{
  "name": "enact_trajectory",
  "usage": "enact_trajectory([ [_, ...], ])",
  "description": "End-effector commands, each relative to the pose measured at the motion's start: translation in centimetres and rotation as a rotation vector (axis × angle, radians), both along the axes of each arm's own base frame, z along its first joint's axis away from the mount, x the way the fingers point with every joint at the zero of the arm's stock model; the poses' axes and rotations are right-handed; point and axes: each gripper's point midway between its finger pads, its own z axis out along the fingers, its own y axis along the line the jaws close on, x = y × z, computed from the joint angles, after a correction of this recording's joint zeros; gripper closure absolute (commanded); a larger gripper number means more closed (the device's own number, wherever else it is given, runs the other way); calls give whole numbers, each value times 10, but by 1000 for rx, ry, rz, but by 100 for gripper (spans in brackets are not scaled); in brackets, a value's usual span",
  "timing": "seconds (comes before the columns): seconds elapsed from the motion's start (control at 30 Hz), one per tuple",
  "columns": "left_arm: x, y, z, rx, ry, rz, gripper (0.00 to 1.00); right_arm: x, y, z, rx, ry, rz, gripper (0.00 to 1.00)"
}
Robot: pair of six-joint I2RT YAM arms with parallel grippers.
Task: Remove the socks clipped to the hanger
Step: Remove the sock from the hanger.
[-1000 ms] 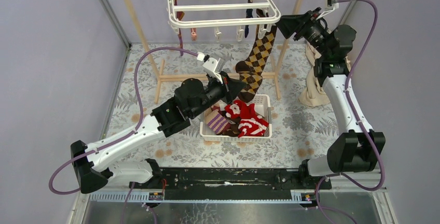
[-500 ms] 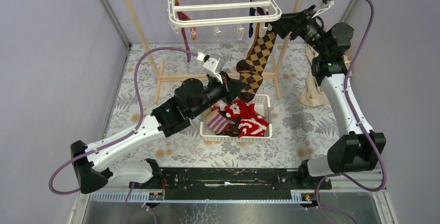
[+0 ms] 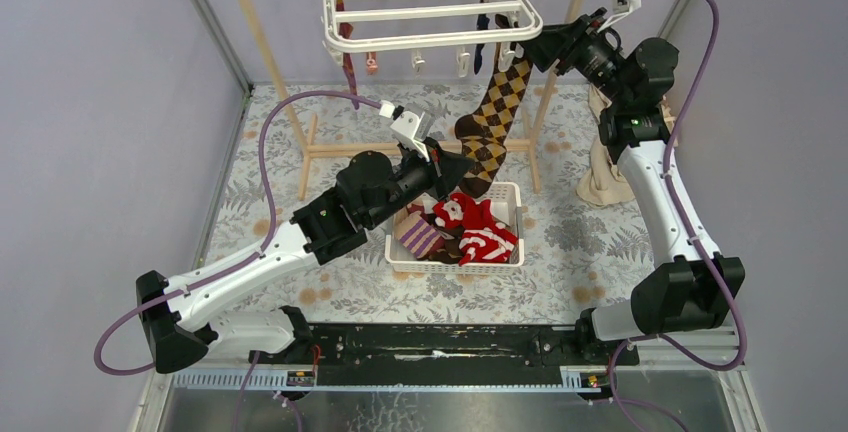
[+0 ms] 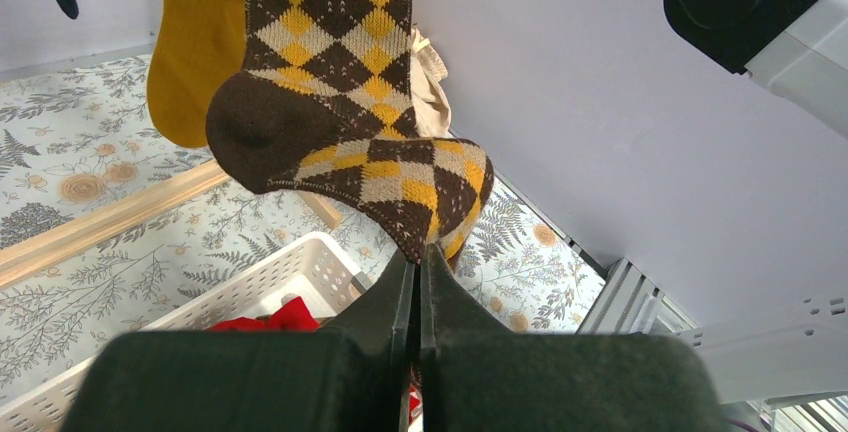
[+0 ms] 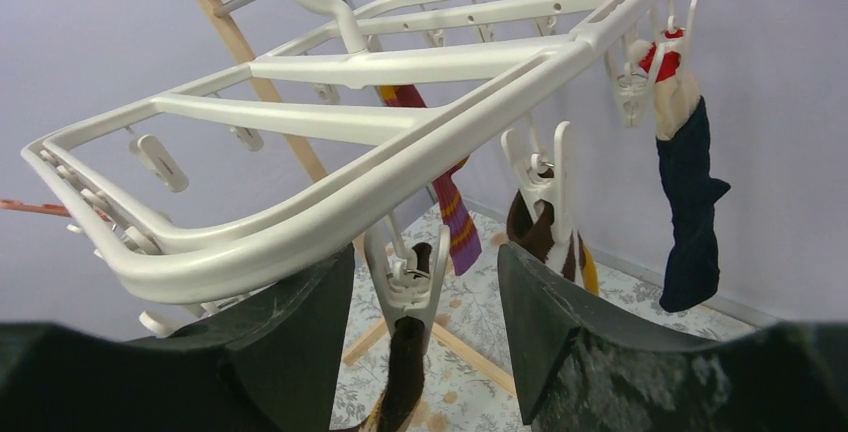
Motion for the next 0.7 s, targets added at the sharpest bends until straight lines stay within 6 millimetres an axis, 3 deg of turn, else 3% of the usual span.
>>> enact_trajectory([
  [0.0, -2, 5, 15, -24, -37, 10, 100, -7, -2, 34, 7, -94, -34, 38],
  [0.27, -2, 4, 16, -24, -39, 9, 100, -4, -3, 37, 15, -94, -44, 42],
  [0.37, -2, 4, 14, -20, -39, 8, 100, -4, -3, 38, 20, -95, -49, 50],
  [0.53, -2, 5, 14, -20, -37, 10, 100, -4, -2, 36, 24, -90, -41, 73],
  [0.67, -3, 6, 15, -21, -36, 9, 100, -6, -2, 33, 24, -84, -40, 78],
])
